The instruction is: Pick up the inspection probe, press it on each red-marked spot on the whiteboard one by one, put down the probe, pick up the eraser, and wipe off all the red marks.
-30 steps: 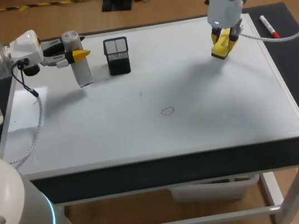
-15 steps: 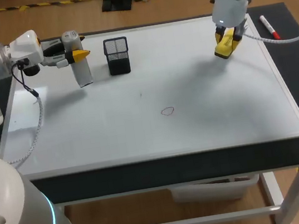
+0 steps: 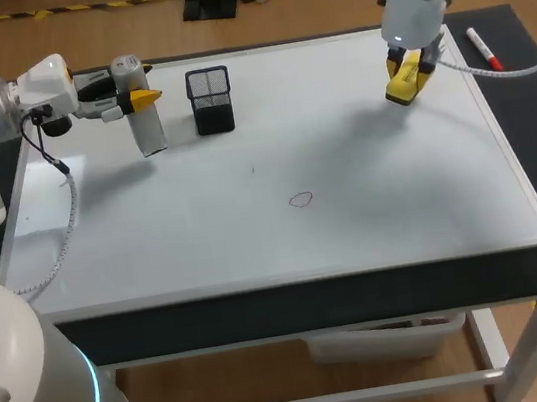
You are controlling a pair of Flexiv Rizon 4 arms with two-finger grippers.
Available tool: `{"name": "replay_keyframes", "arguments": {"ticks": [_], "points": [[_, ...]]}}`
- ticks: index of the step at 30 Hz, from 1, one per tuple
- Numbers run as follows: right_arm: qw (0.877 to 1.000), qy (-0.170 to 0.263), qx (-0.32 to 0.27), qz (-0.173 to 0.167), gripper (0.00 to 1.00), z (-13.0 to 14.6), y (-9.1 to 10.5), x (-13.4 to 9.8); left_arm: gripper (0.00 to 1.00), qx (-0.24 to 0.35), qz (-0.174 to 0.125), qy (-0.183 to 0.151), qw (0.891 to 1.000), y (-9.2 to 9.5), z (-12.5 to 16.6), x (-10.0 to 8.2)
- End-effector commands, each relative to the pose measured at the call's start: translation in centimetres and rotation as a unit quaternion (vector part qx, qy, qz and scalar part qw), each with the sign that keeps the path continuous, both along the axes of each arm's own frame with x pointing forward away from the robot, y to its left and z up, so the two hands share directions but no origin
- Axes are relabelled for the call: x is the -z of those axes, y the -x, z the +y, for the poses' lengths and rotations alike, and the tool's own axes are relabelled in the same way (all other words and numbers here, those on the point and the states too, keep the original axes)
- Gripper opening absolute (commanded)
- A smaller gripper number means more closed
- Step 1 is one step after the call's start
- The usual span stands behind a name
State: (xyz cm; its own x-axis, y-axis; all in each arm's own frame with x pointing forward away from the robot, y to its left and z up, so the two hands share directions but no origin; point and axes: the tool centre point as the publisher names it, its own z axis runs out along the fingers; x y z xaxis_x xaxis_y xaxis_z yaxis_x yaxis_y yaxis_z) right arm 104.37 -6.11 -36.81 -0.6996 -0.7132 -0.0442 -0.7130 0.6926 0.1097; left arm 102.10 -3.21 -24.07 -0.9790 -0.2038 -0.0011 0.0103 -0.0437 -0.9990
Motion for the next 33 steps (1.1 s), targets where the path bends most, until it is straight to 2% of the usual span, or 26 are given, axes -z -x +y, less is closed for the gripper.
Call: {"name": "replay_keyframes", "arguments": {"ticks": [1,6,20,29,33], "points": [[1.000,0.002,-0.001,0.001,0.00,0.0,-0.1,-0.1,0.00,0.001,0.001,-0.001,1.000,0.0,0.1,-0.2],[1.000,0.002,-0.001,0.001,0.00,0.0,-0.1,-0.1,0.00,0.001,0.001,-0.001,1.000,0.0,0.1,-0.2],[1.000,0.002,-0.001,0.001,0.00,0.0,-0.1,-0.1,0.00,0.068,0.009,0.006,0.998,6.5,-5.6,-1.0],[1.000,0.002,-0.001,0.001,0.00,0.0,-0.1,-0.1,0.00,0.128,0.015,0.013,0.992,11.1,-10.4,-1.3],[1.000,0.002,-0.001,0.001,0.00,0.0,-0.1,-0.1,0.00,0.152,0.020,0.017,0.988,12.5,-12.3,-1.1]]}}
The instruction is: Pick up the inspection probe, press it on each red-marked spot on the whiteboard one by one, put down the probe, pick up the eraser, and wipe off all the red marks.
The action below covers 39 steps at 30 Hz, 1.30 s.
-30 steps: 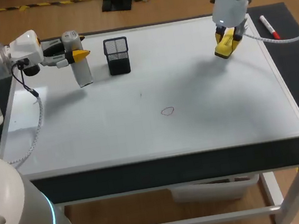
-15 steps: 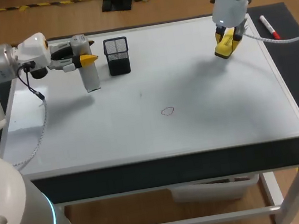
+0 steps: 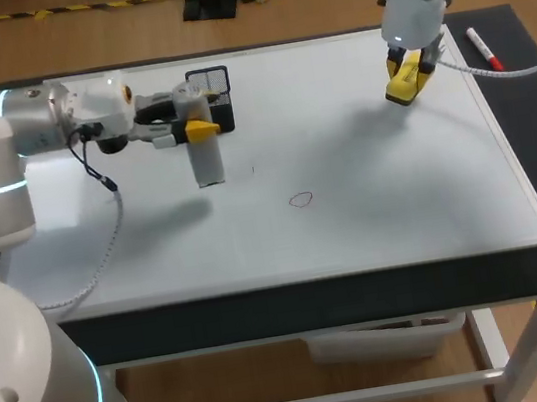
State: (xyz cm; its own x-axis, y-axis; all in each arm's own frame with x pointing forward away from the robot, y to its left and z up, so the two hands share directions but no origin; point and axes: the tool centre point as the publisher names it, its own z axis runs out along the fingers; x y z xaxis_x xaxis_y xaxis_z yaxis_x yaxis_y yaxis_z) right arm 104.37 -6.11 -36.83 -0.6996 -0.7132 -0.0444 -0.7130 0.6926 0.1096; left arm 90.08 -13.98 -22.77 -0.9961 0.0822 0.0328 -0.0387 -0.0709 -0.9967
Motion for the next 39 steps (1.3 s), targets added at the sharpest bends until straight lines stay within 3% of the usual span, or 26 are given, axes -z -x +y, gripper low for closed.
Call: {"name": "replay_keyframes", "arguments": {"ticks": [1,15,39], "points": [[1.000,0.002,-0.001,0.001,0.00,0.0,-0.1,-0.1,0.00,0.016,0.004,-0.004,1.000,0.9,-2.1,0.3],[1.000,0.002,-0.001,0.001,0.00,0.0,-0.1,-0.1,0.00,0.071,0.007,0.012,0.997,3.9,-8.5,2.0],[1.000,0.002,-0.001,0.001,0.00,0.0,-0.1,-0.1,0.00,0.100,-0.014,0.017,0.995,3.7,-13.7,4.0]]}}
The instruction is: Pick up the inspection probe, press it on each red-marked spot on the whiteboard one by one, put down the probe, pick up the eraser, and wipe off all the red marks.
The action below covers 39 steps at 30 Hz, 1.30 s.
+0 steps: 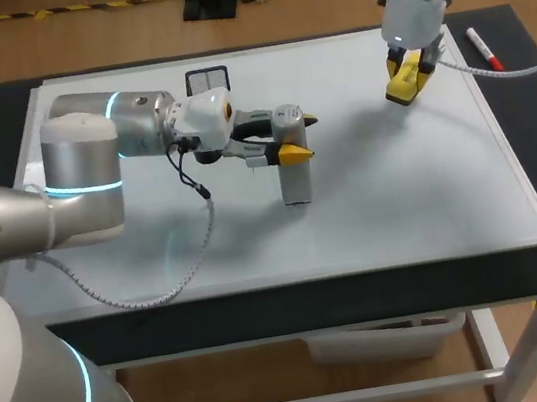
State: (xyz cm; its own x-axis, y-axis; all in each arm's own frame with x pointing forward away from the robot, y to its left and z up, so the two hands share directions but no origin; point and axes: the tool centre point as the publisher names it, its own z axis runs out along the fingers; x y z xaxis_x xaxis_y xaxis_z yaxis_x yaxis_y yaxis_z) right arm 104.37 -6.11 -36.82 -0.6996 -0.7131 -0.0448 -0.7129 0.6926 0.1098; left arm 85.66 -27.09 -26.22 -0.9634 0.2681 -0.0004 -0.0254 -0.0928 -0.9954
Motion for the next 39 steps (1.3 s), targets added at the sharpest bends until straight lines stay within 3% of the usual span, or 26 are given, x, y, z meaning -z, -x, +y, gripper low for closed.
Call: {"name": "replay_keyframes", "arguments": {"ticks": [1,23,39], "points": [[1.000,0.002,-0.001,0.001,0.00,0.0,-0.1,-0.1,0.00,0.006,0.000,0.002,1.000,-0.7,-0.7,0.6],[1.000,0.002,-0.001,0.001,0.00,0.0,-0.1,-0.1,0.00,0.008,0.012,-0.007,1.000,-1.4,-1.0,1.9],[1.000,0.002,-0.001,0.001,0.00,0.0,-0.1,-0.1,0.00,0.005,0.012,-0.009,1.000,-1.4,-0.7,1.8]]}}
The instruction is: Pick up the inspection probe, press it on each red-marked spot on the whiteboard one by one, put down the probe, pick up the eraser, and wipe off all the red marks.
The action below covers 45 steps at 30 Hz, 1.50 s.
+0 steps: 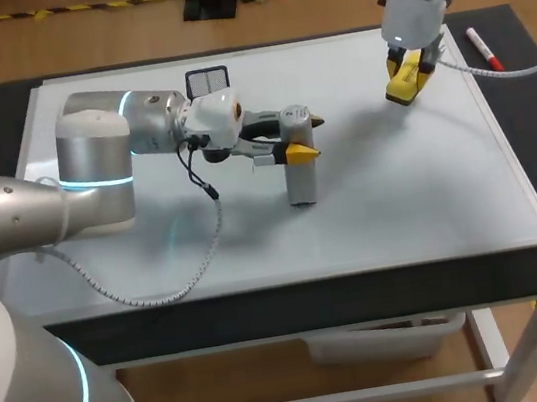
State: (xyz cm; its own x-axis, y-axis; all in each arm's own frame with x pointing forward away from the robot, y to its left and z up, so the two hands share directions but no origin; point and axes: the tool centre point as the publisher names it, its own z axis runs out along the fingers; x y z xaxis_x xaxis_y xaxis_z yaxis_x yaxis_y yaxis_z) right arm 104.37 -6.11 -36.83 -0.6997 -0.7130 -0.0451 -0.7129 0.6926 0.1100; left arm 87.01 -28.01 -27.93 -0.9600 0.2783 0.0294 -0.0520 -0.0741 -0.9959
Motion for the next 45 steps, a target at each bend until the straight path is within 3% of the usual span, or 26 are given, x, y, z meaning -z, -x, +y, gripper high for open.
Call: {"name": "replay_keyframes", "arguments": {"ticks": [1,8,24,45], "points": [[1.000,0.002,-0.001,0.001,0.00,0.0,-0.1,-0.1,0.00,-0.002,-0.002,-0.001,1.000,-0.1,0.3,0.0],[1.000,0.002,-0.001,0.001,0.00,0.0,-0.1,-0.1,0.00,-0.017,-0.006,0.000,1.000,-0.5,1.9,-1.6],[1.000,0.002,-0.001,0.001,0.00,0.0,-0.1,-0.1,0.00,-0.074,-0.012,0.001,0.997,-2.5,7.3,-3.0],[1.000,0.002,-0.001,0.001,0.00,0.0,-0.1,-0.1,0.00,-0.190,-0.005,-0.006,0.982,-6.7,18.4,-3.2]]}}
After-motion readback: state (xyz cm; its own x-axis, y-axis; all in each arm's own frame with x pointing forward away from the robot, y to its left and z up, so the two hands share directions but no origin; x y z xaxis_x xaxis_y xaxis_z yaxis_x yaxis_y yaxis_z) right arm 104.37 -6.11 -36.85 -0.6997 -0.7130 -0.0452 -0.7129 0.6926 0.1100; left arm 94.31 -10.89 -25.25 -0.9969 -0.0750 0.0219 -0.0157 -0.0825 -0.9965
